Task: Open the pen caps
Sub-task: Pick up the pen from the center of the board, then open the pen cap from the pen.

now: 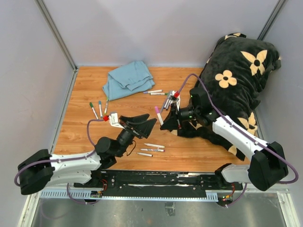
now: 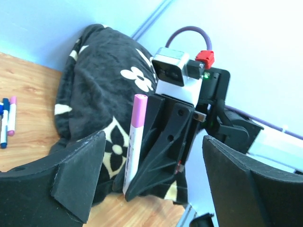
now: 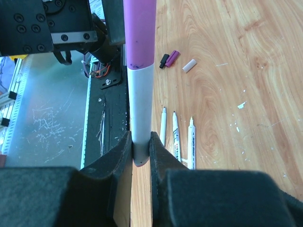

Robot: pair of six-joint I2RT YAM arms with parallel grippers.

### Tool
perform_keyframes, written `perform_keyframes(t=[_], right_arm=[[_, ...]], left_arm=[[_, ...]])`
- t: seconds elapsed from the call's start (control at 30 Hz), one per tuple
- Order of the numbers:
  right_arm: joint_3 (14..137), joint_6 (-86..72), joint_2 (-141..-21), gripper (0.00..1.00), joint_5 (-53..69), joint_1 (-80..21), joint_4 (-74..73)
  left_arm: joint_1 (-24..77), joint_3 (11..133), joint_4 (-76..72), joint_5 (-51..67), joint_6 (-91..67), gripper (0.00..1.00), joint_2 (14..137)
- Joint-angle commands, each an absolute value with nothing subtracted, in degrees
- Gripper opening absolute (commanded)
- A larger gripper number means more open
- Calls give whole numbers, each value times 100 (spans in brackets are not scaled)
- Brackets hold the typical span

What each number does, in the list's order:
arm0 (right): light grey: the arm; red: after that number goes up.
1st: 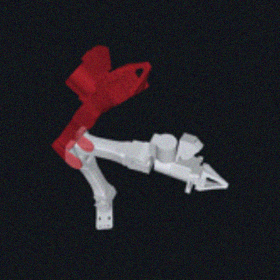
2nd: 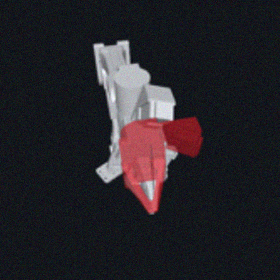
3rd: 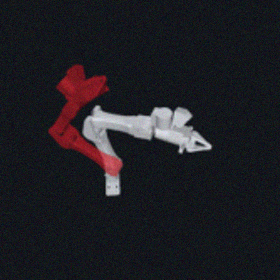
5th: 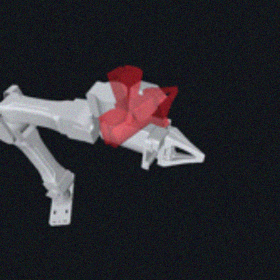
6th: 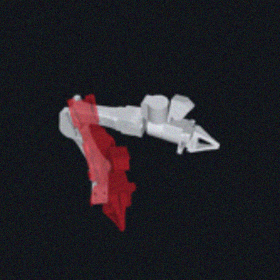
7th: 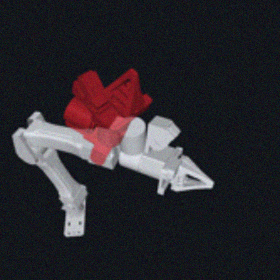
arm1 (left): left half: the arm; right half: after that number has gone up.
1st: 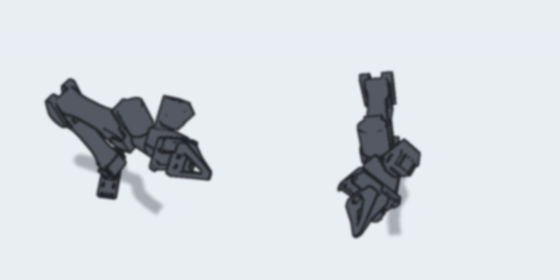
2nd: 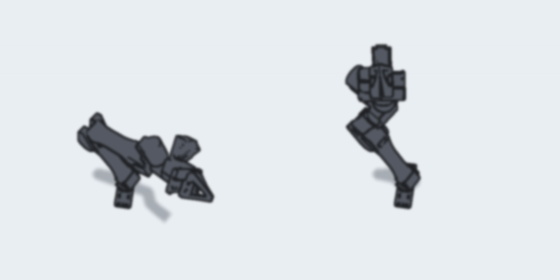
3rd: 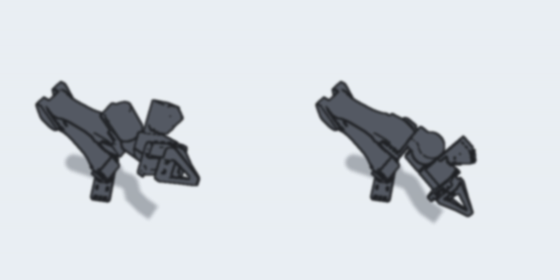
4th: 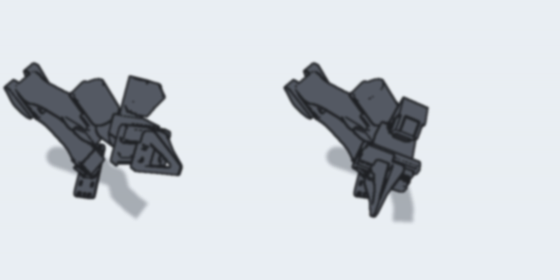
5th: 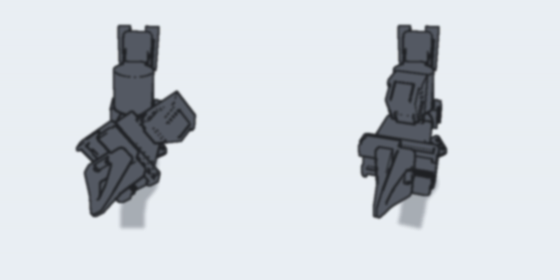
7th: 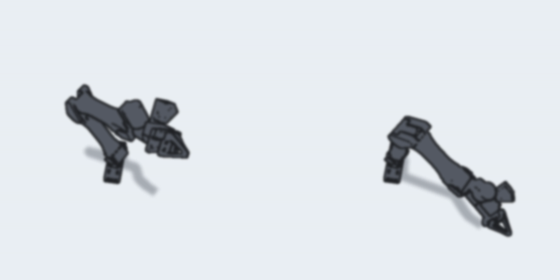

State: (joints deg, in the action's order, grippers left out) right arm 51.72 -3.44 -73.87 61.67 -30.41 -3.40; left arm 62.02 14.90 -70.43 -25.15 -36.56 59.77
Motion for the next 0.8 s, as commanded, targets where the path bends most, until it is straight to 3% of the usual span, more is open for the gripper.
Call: perform_keyframes(t=[0.0,0.23,0.77], right_arm=[[5508,680,-7425,1,6542,-2928,-1104],[5741,1455,-7481,1,6546,-2860,-1808],[5867,1886,-7634,1,6559,-2777,-2230]], left_arm=[[6141,1512,-5855,-1907,-3396,90,5327],[5466,1413,-5200,-467,-4232,96,4615],[5406,1010,-4887,-472,-4174,96,4165]])
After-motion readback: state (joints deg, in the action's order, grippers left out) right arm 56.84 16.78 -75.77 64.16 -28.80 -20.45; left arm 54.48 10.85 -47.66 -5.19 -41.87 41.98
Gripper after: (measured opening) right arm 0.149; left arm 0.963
